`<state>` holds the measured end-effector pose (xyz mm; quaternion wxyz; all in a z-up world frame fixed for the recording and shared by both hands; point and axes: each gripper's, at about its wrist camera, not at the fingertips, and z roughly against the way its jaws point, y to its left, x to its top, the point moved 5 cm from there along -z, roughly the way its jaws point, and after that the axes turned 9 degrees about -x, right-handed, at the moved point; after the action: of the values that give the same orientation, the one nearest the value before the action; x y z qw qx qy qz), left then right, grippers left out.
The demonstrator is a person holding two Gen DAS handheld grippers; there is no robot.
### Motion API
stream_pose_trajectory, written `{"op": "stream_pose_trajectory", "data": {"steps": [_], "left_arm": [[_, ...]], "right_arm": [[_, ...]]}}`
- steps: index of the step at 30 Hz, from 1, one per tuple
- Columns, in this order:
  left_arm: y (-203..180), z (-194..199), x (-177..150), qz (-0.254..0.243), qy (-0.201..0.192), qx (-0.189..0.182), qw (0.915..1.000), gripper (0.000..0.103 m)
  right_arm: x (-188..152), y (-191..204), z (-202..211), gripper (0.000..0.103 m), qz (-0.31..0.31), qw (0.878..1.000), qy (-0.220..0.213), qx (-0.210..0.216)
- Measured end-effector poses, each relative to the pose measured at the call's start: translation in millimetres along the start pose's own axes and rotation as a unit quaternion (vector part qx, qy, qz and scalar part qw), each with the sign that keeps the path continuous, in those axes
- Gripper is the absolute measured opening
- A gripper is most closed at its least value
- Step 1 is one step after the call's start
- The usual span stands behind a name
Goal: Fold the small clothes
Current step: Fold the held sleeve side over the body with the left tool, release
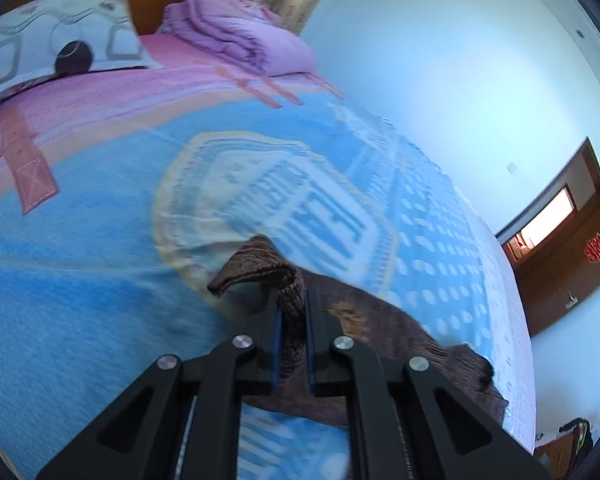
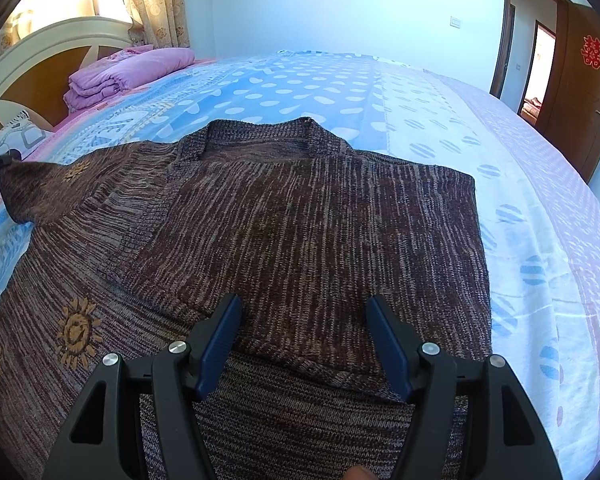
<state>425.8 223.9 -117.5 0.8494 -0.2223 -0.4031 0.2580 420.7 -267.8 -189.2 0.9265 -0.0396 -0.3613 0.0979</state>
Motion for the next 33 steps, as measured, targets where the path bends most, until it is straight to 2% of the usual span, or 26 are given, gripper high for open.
{"op": "stream_pose_trajectory", "data": {"steps": [8, 12, 17, 20, 24, 26, 28, 29, 30, 31, 32, 33], "left_arm": [[-76, -2, -17, -0.034, 0.013, -0.055, 0.9978, 0.010], [-113, -12, -39, -0.053, 0.031, -0.080, 0.9949, 0.010], [-155, -38, -90, -0.077, 0.060, -0.101, 0.9901, 0.010], [-174, -65, -132, -0.103, 0.085, -0.094, 0.9866, 0.010], [-188, -93, -195, -0.161, 0.167, -0.061, 0.9709, 0.011], [-189, -89, -203, -0.181, 0.170, -0.070, 0.9662, 0.011], [-185, -74, -196, -0.203, 0.147, -0.068, 0.9657, 0.017], [-181, -67, -190, -0.213, 0.134, -0.066, 0.9656, 0.026], [-172, -57, -178, -0.229, 0.110, -0.049, 0.9659, 0.042], [-166, -48, -173, -0.241, 0.089, -0.027, 0.9661, 0.051], [-152, -41, -162, -0.254, 0.061, 0.005, 0.9652, 0.063], [-139, -35, -152, -0.269, 0.039, 0.037, 0.9616, 0.067]], "right_arm": [[0, -1, 0, 0.066, -0.002, 1.000, 0.000, 0.002], [0, -1, 0, 0.067, -0.003, 1.000, -0.001, 0.003], [0, -1, 1, 0.067, -0.004, 1.000, -0.003, 0.001], [-1, -1, 1, 0.068, -0.008, 1.000, -0.003, 0.003], [-1, -4, 2, 0.069, -0.017, 1.000, -0.005, 0.011], [-1, -6, 2, 0.070, -0.022, 1.000, -0.006, 0.016], [-2, -6, 2, 0.070, -0.024, 1.000, -0.006, 0.019], [-2, -6, 2, 0.070, -0.024, 1.000, -0.006, 0.019], [-2, -6, 1, 0.071, -0.024, 1.000, -0.006, 0.019], [-2, -6, 2, 0.071, -0.024, 1.000, -0.006, 0.019], [-2, -6, 2, 0.072, -0.024, 0.999, -0.005, 0.021], [-1, -6, 1, 0.072, -0.024, 0.999, -0.005, 0.023]]}}
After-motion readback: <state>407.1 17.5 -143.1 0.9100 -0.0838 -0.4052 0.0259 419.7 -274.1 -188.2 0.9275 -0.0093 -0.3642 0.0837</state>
